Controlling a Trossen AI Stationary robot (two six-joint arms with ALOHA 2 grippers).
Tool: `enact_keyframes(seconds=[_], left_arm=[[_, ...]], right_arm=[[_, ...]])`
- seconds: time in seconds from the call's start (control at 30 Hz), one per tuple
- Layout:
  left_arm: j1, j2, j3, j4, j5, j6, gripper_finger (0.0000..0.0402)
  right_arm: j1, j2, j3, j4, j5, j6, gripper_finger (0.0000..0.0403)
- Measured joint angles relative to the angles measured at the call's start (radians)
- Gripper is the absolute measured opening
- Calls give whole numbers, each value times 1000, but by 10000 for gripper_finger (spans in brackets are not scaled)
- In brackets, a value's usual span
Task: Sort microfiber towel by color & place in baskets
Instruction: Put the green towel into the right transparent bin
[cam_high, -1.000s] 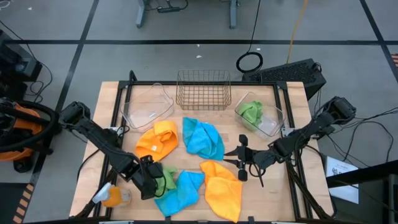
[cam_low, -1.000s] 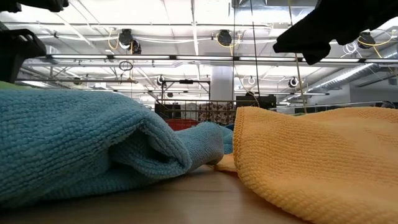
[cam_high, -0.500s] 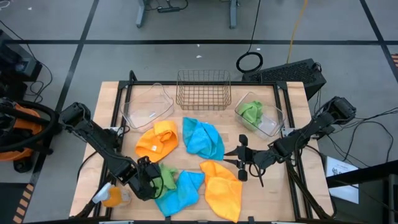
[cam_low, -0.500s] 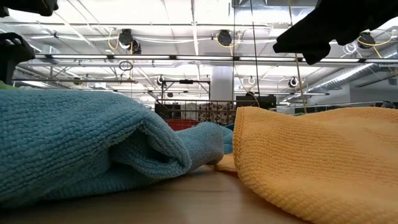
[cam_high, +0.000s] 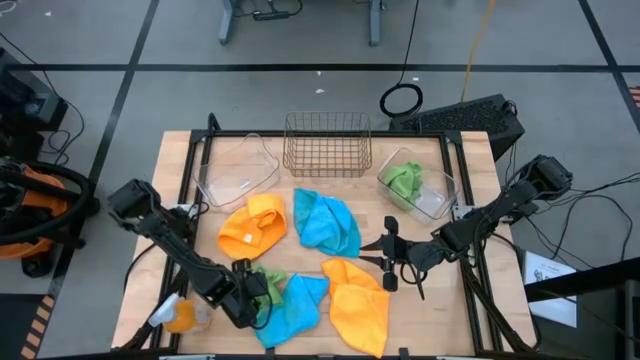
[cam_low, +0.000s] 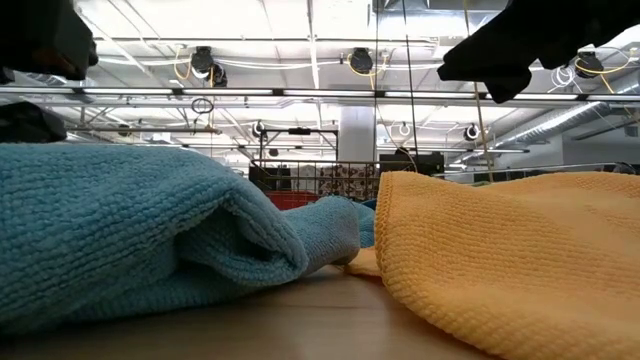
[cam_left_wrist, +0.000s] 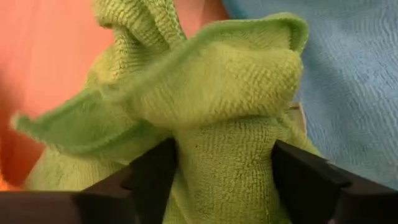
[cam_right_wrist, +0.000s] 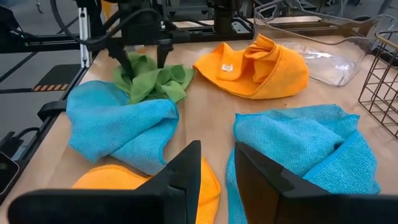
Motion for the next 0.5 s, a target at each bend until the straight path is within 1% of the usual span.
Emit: enact_keyframes(seconds=[0.1, 0.27, 0.3, 0.33, 0.5], left_arm=[[0, 5, 0, 38, -29, 66, 177], [17, 5, 5, 61, -54, 142, 37], [23, 5, 5, 62, -55, 146, 22], [28, 4, 5, 62, -61, 152, 18], [46, -8, 14, 34, -130, 209, 25]], right_arm=[[0, 1, 0, 4, 1, 10, 89], [0, 8, 0, 10, 2, 28, 89], [0, 17, 0, 23, 2, 28, 89], [0, 24, 0, 36, 1, 23, 89], [3, 88, 1, 157, 0, -26, 89]])
